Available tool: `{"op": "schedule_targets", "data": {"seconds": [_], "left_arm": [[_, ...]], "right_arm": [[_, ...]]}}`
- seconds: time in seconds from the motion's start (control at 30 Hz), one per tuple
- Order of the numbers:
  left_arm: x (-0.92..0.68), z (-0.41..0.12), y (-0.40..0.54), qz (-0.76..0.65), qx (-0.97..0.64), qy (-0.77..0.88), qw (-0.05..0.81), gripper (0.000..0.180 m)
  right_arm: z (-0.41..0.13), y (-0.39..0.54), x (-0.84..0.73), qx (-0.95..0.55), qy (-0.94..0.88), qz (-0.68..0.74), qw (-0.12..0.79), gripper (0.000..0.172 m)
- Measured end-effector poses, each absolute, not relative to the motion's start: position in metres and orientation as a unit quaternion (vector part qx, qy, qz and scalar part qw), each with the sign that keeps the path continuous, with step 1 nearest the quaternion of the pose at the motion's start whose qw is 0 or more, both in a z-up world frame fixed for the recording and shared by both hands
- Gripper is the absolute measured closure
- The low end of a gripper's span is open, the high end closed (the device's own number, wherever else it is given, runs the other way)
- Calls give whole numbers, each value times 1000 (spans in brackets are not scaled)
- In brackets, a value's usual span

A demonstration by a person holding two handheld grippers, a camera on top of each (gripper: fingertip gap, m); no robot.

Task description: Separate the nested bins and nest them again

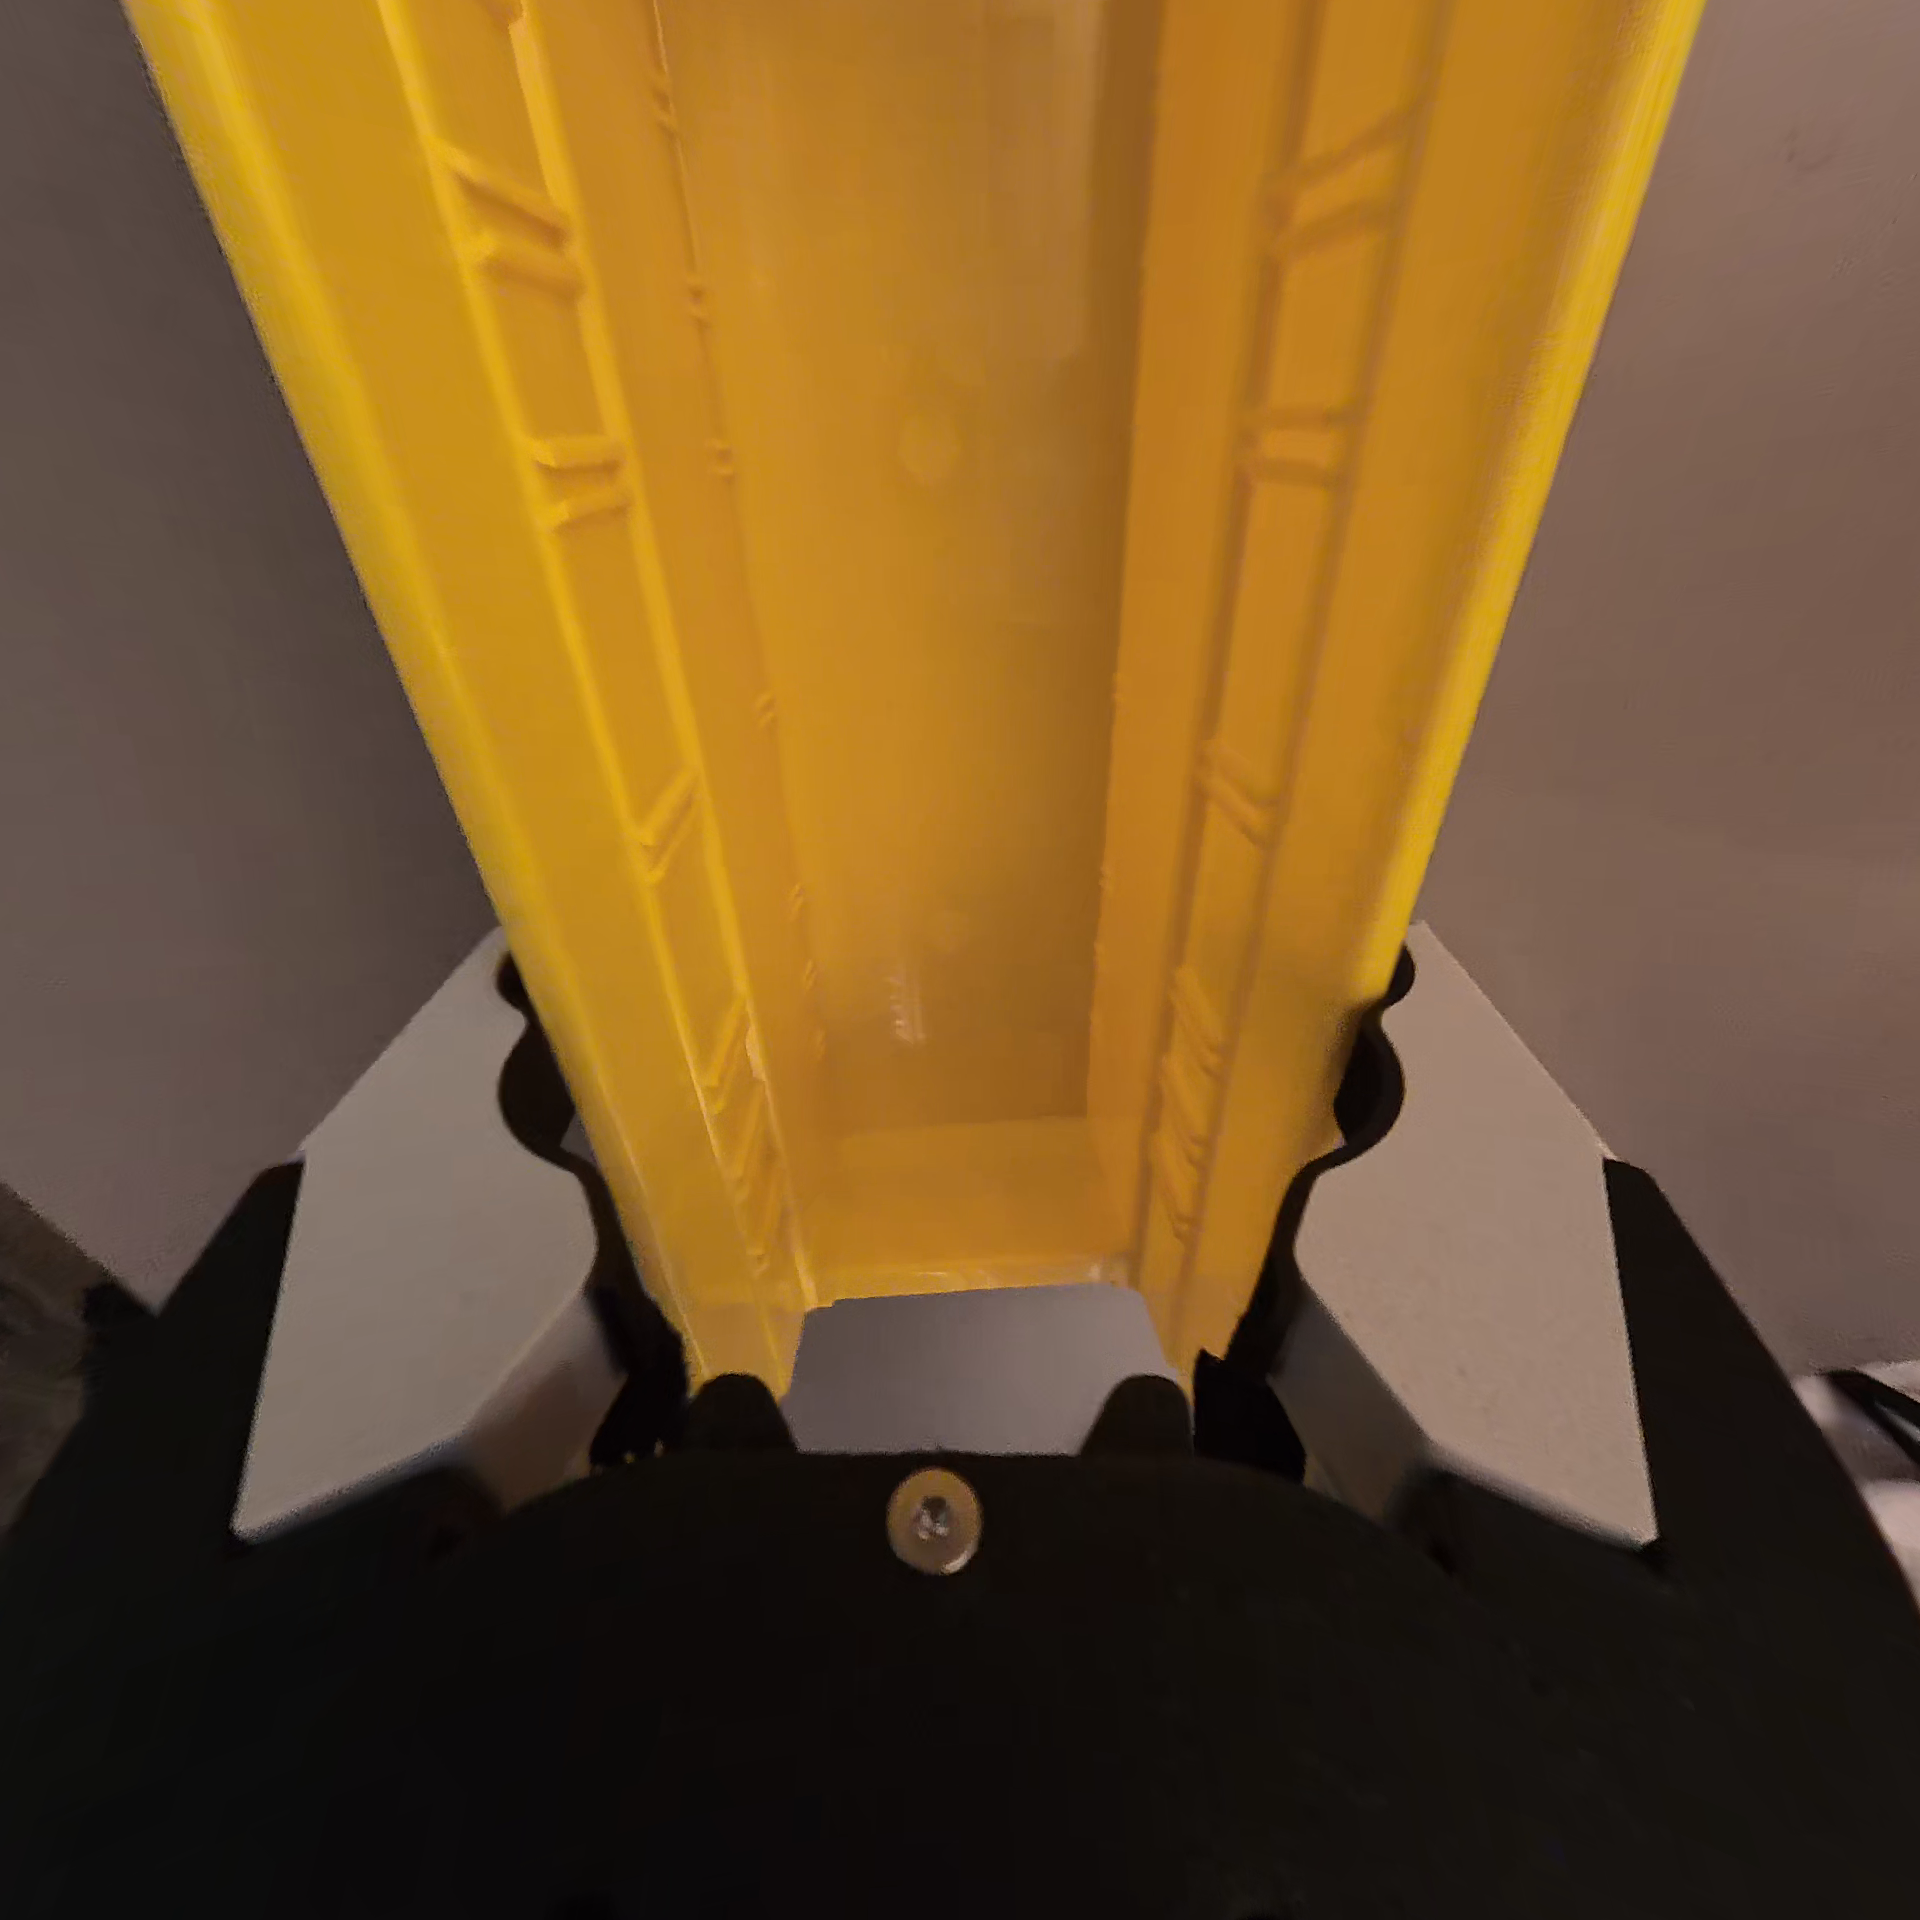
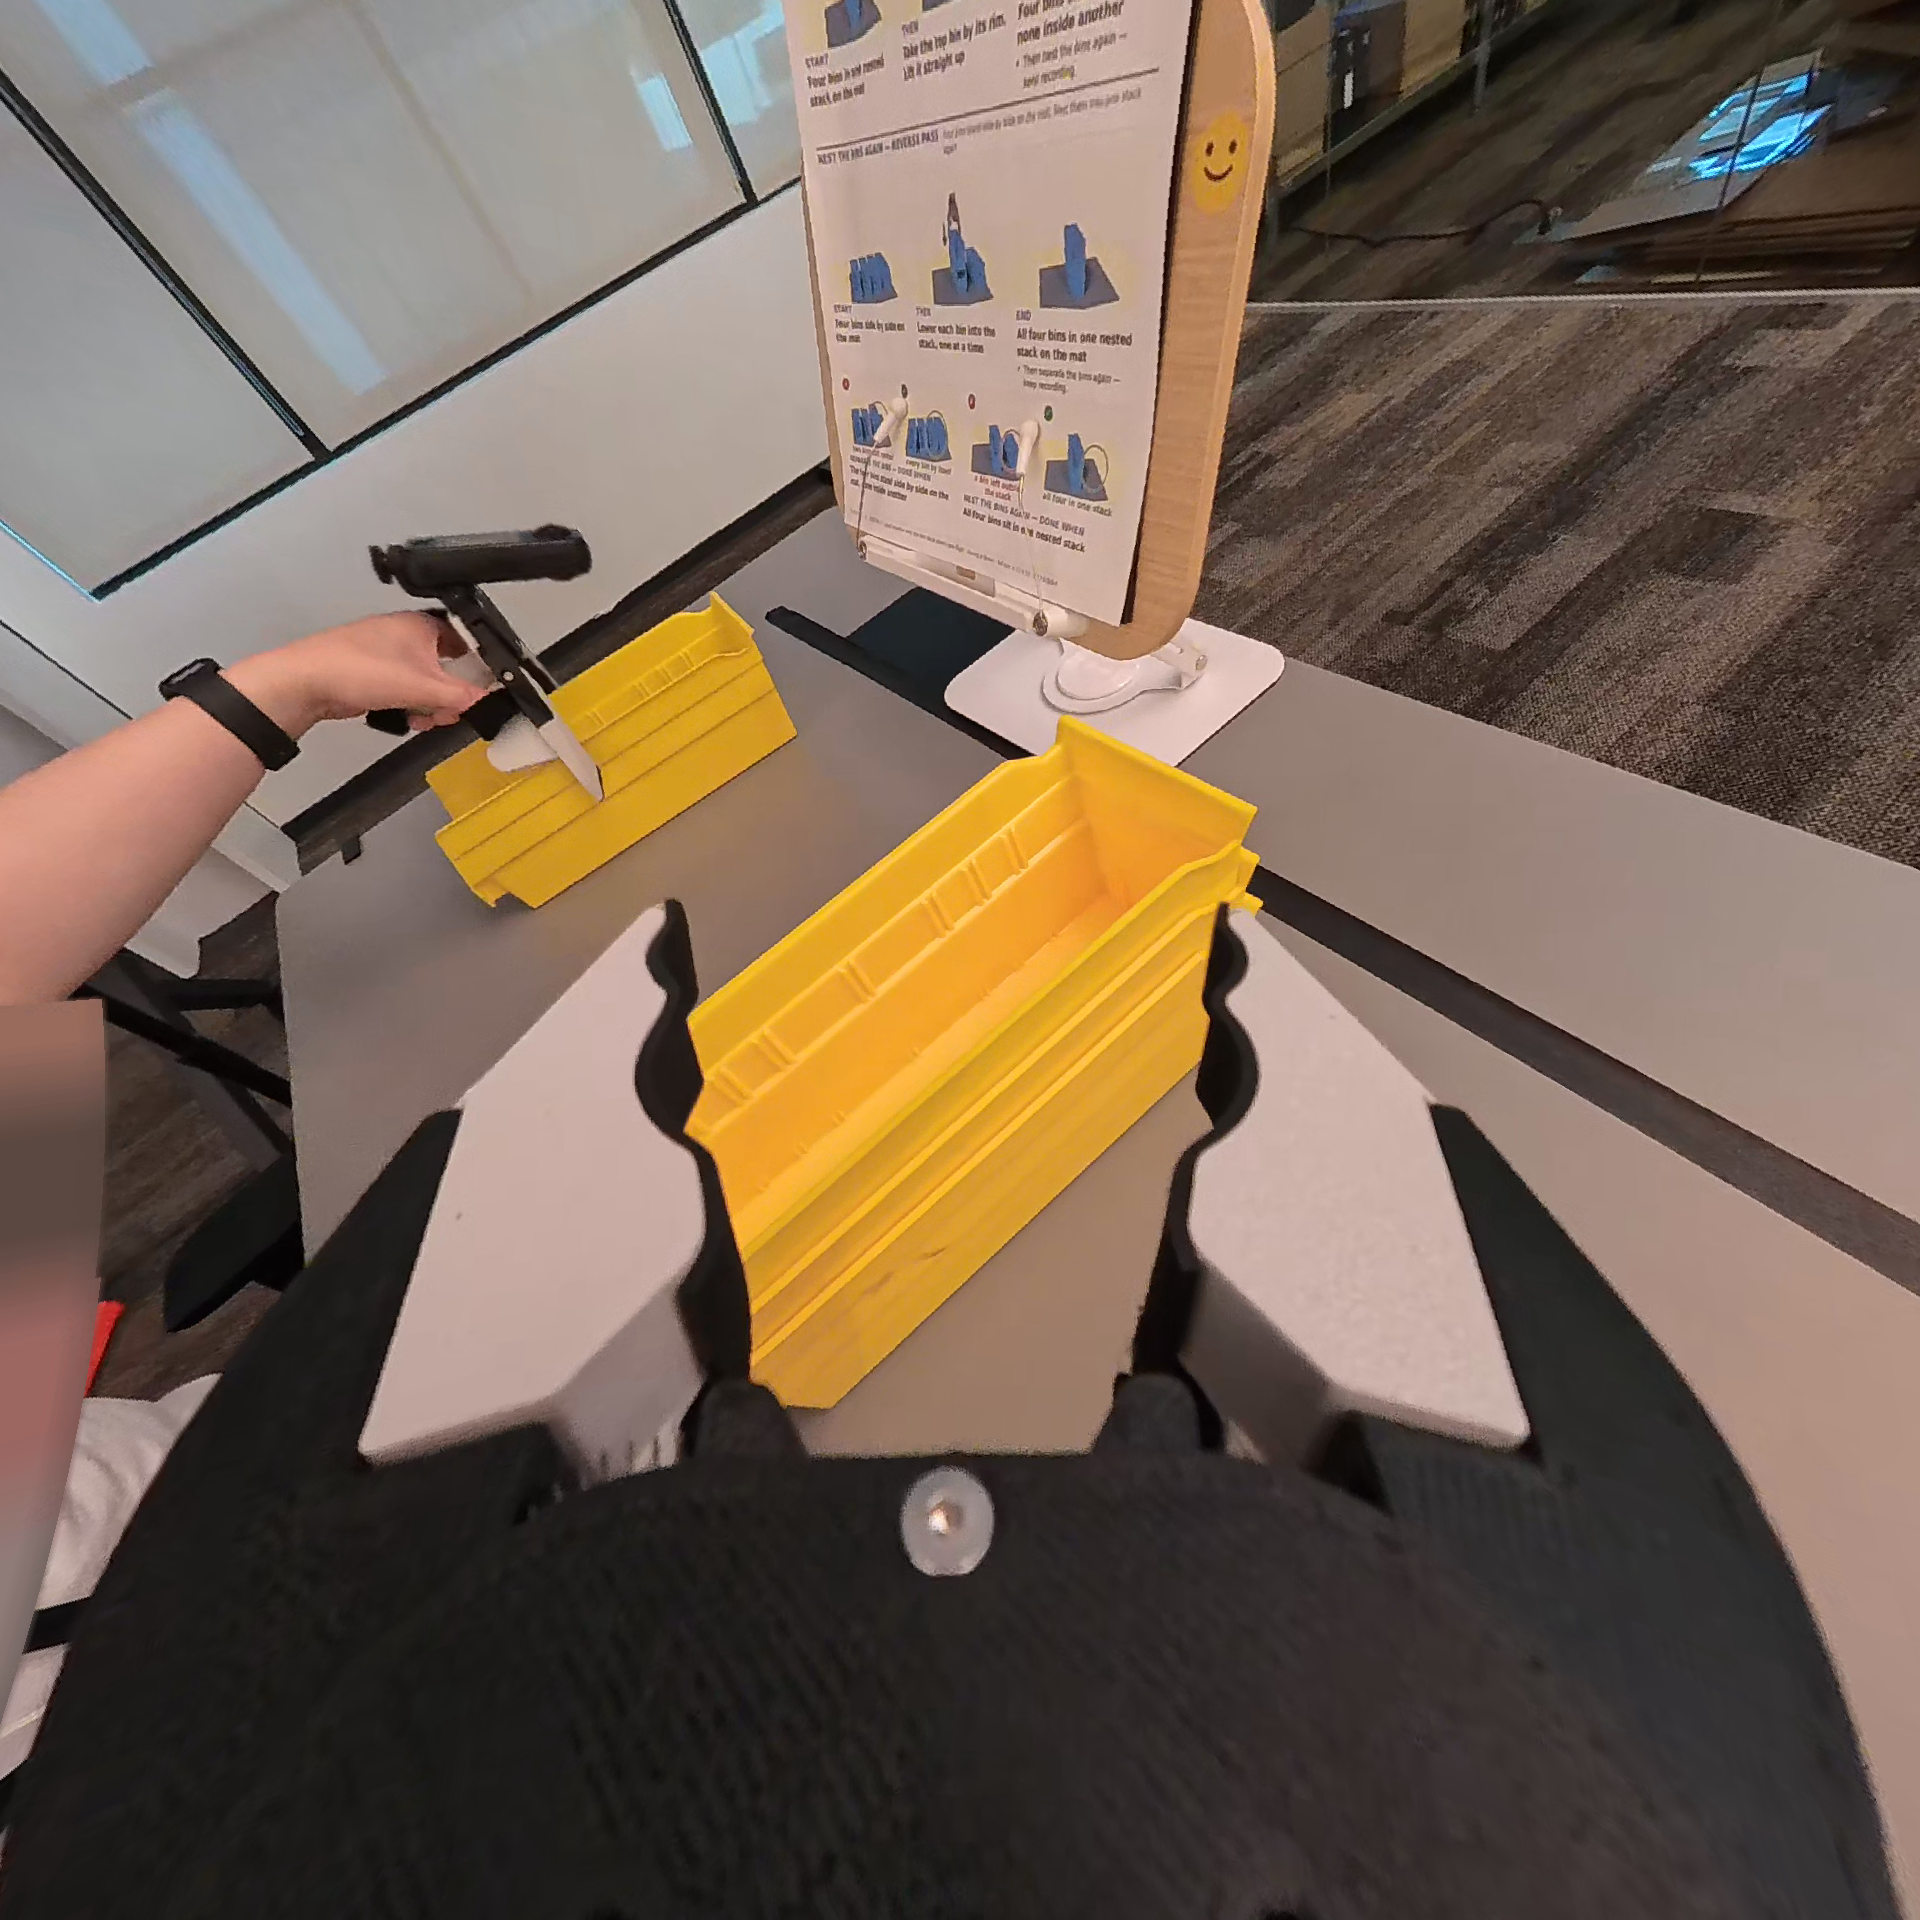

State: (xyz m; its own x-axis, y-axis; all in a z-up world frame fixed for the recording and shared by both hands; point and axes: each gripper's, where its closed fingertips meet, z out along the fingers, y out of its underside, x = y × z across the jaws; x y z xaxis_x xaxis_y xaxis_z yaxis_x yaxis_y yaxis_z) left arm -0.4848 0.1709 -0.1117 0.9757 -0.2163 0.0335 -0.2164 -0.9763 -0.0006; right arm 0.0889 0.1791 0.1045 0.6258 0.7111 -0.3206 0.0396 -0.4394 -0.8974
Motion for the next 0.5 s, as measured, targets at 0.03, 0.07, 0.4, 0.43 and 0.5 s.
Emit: {"op": "schedule_targets", "data": {"seconds": [0.03, 0.07, 0.4, 0.43, 0.5], "left_arm": [[-484, -113, 170, 27, 994, -101, 8, 31], [-483, -112, 169, 32, 994, -100, 10, 36], [-481, -94, 162, 21, 997, -68, 23, 59], [-480, -90, 160, 19, 997, -66, 26, 60], [-476, -82, 155, 18, 997, -61, 38, 61]], "right_arm": [[103, 180, 88, -771, -245, 355, 469, 74], [102, 180, 88, -772, -246, 353, 468, 74], [95, 184, 87, -780, -249, 349, 456, 74], [95, 184, 88, -780, -247, 349, 456, 74], [96, 184, 89, -778, -246, 352, 458, 75]]}}
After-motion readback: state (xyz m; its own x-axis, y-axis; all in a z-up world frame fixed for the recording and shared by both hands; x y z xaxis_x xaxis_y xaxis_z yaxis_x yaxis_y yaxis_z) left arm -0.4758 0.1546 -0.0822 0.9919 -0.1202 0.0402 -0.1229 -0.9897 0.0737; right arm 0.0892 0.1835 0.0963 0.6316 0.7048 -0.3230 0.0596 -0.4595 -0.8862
